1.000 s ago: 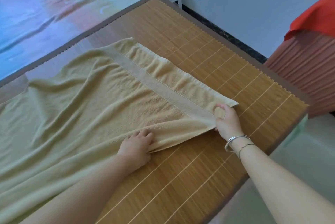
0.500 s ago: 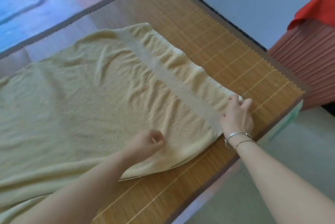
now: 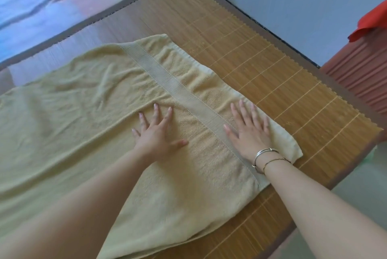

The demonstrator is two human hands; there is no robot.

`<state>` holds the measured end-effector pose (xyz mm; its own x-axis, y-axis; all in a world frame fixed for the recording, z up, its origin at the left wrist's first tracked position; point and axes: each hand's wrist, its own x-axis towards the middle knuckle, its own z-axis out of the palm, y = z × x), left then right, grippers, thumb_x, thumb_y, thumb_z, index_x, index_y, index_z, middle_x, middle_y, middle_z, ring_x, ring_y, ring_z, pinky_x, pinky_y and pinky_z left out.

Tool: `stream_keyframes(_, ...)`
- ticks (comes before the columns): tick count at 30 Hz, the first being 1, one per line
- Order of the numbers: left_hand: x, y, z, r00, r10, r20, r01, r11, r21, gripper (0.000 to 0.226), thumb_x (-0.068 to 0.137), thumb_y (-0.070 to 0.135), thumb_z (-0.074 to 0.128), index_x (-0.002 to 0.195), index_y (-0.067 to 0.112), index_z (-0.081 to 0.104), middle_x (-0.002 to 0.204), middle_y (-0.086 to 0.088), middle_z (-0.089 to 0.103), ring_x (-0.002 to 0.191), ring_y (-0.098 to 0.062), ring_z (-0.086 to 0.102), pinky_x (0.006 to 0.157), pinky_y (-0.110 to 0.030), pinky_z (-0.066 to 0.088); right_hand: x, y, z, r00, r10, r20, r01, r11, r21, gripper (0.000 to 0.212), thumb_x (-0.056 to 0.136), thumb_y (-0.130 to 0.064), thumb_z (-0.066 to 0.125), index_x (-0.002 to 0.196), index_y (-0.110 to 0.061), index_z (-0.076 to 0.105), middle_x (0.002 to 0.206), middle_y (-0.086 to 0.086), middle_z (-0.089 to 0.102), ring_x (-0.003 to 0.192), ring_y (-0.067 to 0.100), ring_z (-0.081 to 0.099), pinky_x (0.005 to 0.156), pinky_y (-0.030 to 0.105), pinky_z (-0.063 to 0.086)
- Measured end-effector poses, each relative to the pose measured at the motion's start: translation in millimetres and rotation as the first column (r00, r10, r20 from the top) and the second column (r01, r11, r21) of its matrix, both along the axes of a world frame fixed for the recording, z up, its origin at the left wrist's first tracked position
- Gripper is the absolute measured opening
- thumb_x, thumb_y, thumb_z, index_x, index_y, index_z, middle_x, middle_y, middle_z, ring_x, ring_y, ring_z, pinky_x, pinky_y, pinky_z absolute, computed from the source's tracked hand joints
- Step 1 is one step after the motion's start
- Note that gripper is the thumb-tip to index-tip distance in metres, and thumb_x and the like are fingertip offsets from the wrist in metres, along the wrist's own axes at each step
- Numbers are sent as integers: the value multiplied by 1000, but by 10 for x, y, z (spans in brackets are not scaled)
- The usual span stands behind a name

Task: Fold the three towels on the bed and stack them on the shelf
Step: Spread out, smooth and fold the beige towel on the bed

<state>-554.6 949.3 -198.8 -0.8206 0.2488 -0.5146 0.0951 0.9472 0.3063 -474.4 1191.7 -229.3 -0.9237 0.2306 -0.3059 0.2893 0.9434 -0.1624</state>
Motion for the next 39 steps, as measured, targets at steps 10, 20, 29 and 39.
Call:
stream_keyframes(10, -423, 735, -8, 997, -78, -23, 77, 996, -36, 111, 66, 76, 61, 147, 48, -9, 156, 9, -28, 142, -37, -25, 111, -65, -5, -314, 714, 37, 998, -48, 42, 44, 994, 99, 65, 92, -63, 4, 145, -36, -23, 150, -12, -34, 140, 18, -31, 115, 48, -13)
stream_keyframes(20, -1122, 266, 271, 915, 207, -347, -170, 976, 133, 64, 87, 55, 54, 143, 28, 37, 151, -2, 29, 137, -33, 24, 114, -48, 24, -1036, 4, 272, 964, 46, -263, -68, 995, -73, 61, 94, -34, 36, 149, -16, 17, 160, 6, 1, 147, 20, -10, 119, 41, -5)
stream_keyframes(29, -1990, -484, 89, 928, 281, -246, -282, 959, 30, 95, 77, 67, 60, 152, 35, 12, 161, 9, -6, 147, -25, -11, 117, -55, -2, -2288, -412, 287, 956, -71, -286, -48, 920, -388, 57, 96, -24, 40, 149, -13, 21, 158, 4, 15, 147, 18, 2, 120, 34, 6)
stream_keyframes(39, -2391, -587, -413, 972, 111, -209, -127, 990, -65, 121, 48, 96, 28, 144, 45, -24, 152, 17, -33, 142, -23, -30, 113, -57, -12, -3410, -626, 268, 893, -231, -387, 82, 928, -364, 52, 95, -29, 44, 143, -13, 31, 148, 11, 35, 142, 29, 22, 115, 43, 20)
